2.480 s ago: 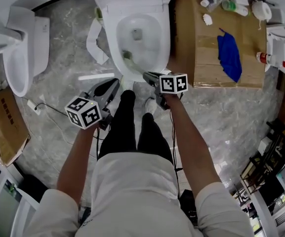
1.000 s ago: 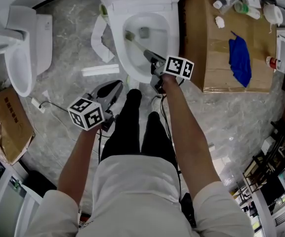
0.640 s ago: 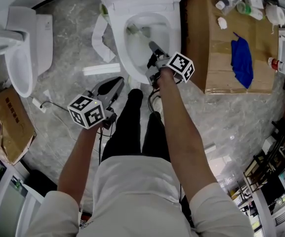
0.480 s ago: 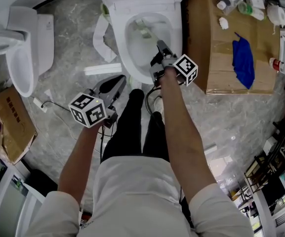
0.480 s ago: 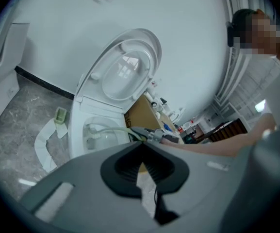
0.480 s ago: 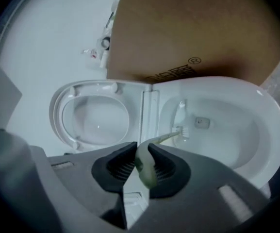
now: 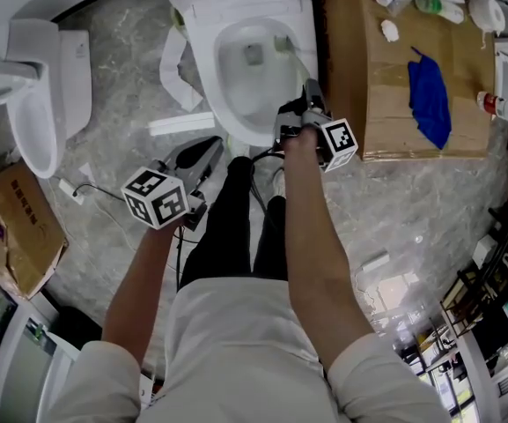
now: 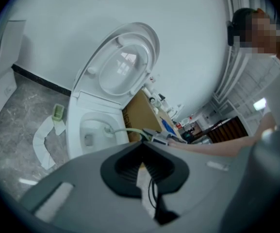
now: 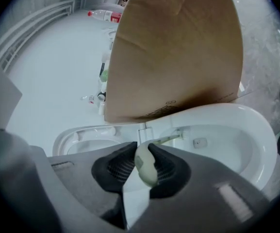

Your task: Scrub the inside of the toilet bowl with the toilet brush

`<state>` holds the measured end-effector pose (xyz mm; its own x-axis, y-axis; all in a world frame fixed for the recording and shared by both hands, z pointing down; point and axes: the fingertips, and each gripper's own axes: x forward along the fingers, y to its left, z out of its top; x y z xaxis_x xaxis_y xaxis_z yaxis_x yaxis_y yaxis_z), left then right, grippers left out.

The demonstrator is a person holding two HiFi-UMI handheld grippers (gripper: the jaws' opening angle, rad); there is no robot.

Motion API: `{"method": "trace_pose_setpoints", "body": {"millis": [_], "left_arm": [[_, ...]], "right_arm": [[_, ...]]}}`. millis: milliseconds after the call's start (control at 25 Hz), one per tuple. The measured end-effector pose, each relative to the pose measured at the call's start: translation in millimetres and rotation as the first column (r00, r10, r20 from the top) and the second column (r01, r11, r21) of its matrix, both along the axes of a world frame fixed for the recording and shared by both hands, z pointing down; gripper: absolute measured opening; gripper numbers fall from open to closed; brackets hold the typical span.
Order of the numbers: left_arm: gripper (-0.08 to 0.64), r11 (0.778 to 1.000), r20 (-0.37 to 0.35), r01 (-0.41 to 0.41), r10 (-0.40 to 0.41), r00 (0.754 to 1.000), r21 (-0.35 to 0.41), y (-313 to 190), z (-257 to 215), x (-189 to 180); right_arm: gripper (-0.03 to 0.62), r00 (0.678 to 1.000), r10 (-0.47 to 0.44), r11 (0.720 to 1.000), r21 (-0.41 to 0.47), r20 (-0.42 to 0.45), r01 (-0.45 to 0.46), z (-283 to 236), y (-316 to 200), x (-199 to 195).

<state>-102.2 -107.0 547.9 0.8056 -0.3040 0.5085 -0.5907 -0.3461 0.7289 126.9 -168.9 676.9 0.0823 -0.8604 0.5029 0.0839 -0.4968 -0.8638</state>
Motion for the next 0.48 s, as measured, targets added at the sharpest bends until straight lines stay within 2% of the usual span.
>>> {"method": "trace_pose_setpoints", "body": {"millis": [160, 320, 400, 480], "left_arm": [[-0.007, 1.000, -0.003, 0.003, -0.003, 1.000, 0.004, 0.3, 0.1, 3.6], [-0.006, 1.000, 0.003, 0.010, -0.010, 1.000, 0.003, 2.1, 2.8, -0.3], [-0.006, 1.000, 0.009, 0.017, -0.017, 1.000, -0.002, 5.4, 4.2, -4.3], [-0.006, 1.000, 0.014, 0.023, -0.022, 1.000, -0.008, 9.0, 5.7, -8.2]], "right_arm": [[0.064, 0.994, -0.096, 0.995, 0.013, -0.045, 0.097, 7.6, 5.1, -4.0], [0.066, 0.967, -0.239, 0.969, 0.041, -0.082, 0.243, 6.3, -19.1, -15.1], [0.067, 0.941, -0.323, 0.943, 0.056, -0.097, 0.329, 3.6, -30.9, -28.1], [0.067, 0.892, -0.439, 0.892, 0.068, -0.112, 0.448, 1.2, -37.9, -51.2]]}}
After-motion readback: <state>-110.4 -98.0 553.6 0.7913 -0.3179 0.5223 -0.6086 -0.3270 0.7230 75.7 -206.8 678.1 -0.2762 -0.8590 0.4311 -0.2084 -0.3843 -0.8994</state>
